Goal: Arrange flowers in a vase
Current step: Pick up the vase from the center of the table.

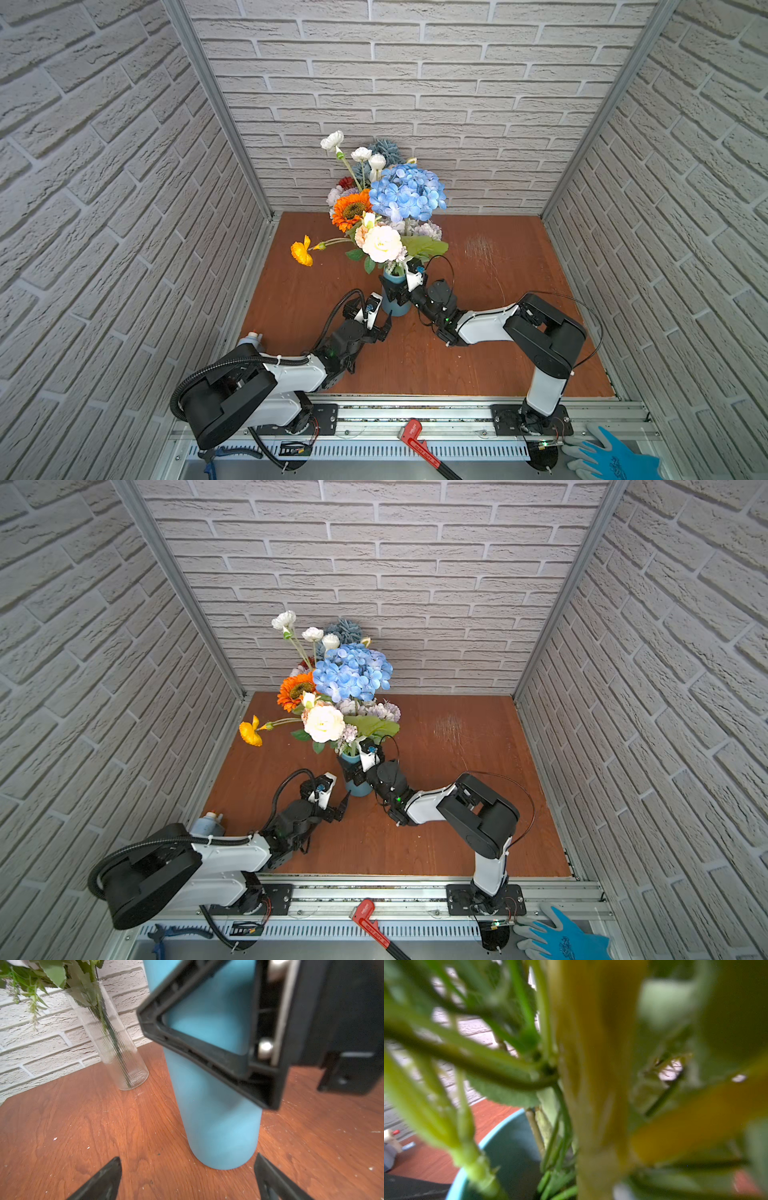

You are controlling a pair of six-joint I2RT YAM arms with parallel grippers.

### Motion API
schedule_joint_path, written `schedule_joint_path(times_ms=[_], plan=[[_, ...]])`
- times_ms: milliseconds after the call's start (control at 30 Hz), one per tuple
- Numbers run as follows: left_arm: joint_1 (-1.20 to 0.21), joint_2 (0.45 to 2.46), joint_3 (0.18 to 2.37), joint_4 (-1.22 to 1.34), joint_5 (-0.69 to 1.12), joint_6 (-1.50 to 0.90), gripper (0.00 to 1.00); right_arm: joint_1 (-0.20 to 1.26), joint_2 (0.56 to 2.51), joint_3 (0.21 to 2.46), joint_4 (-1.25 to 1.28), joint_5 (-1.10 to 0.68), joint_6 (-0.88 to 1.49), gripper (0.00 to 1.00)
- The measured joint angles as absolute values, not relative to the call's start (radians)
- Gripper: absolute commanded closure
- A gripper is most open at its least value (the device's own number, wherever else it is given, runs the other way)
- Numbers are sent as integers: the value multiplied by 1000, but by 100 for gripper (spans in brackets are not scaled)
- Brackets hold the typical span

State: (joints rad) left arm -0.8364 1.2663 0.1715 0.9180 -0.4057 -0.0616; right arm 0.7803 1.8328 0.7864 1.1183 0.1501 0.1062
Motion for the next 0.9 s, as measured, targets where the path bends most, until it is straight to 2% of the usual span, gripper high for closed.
schedule_joint_path(times_ms=[33,100,133,167,467,700,900], plan=[[-835,1262,170,917,-407,-62,2,780,1833,787,1119,153,104,66],[-831,1254,170,915,-408,-62,2,780,1833,787,1122,154,96,85],[-828,1252,170,915,-408,-62,2,780,1833,787,1122,153,93,92],[-826,1251,170,915,-408,-62,2,781,1833,787,1122,152,92,94],[-805,1251,170,915,-422,-62,2,760,1727,717,1038,123,50,94],[-781,1259,170,920,-438,-62,2,629,1590,673,877,69,37,94],[-774,1281,171,920,-448,-62,2,507,1557,671,863,22,28,94]])
